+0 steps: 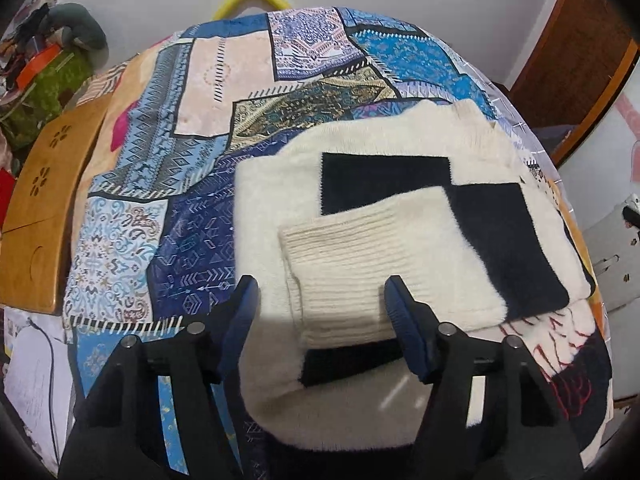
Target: Fold small clothes
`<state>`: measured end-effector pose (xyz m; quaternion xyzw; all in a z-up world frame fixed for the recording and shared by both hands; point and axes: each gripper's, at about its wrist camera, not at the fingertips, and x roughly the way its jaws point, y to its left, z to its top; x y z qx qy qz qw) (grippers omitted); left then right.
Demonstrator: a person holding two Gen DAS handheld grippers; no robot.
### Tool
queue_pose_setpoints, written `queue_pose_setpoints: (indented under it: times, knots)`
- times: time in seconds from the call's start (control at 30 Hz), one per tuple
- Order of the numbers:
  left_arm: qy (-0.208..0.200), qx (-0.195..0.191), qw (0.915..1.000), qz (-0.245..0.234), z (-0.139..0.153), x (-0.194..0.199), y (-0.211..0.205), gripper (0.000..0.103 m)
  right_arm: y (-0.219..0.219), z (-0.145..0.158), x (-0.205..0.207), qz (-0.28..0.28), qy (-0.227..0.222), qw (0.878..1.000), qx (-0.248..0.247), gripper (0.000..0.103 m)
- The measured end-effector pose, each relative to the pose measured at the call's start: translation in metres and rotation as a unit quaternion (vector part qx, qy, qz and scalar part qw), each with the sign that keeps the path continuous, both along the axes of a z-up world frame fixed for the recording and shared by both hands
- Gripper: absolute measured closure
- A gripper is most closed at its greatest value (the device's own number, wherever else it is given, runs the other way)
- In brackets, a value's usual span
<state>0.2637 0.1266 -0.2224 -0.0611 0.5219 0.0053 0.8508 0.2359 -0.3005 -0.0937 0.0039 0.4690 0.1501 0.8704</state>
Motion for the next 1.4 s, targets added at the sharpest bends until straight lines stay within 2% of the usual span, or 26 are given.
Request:
queue_pose_setpoints:
  times: [0.1,0.33,0.63,0.73,0.77,0.8,0.9,1.0,1.1,1.4]
  knots:
    - [0.007,-0.01,0.9999,-0.006,-0.006,0.007,0.001,0.049,-0.006,-0.019,0.001,-0.011,0.018,1.0,0.008,0.054]
    - [0.018,-0.039,0.9991,0.0,-0.018,0.021,0.007,0.049,-0.008,-0.054,0.002,-0.007,0.05,0.999,0.009,0.054]
    - [0.021,-0.081,0.9963,0.019,-0.025,0.035,0.013,0.05,-0.009,-0.069,0.001,-0.009,0.066,0.997,0.026,0.054]
    - [0.019,-0.078,0.9964,0.027,-0.023,0.036,0.013,0.068,-0.01,-0.069,-0.002,-0.01,0.068,0.997,0.029,0.054]
    - [0.018,-0.084,0.996,0.024,-0.023,0.037,0.012,0.083,-0.01,-0.068,-0.002,-0.01,0.068,0.997,0.029,0.054]
    - [0.019,-0.095,0.9951,0.023,-0.021,0.036,0.011,0.089,-0.011,-0.068,-0.004,-0.011,0.068,0.997,0.03,0.054]
    - [0.014,-0.071,0.9972,0.02,-0.015,0.035,0.003,0.091,-0.013,-0.065,-0.006,-0.014,0.066,0.997,0.03,0.054]
    - [0.001,-0.03,0.9995,0.013,-0.003,0.03,-0.01,0.093,-0.016,-0.059,-0.009,-0.017,0.061,0.998,0.03,0.054]
    - [-0.032,0.003,0.9995,0.005,0.022,0.023,-0.02,0.093,-0.017,-0.054,-0.011,-0.017,0.056,0.998,0.03,0.054]
    - [-0.135,0.034,0.9902,-0.012,0.103,-0.001,-0.035,0.093,-0.012,-0.04,-0.02,-0.011,0.042,0.998,0.033,0.054]
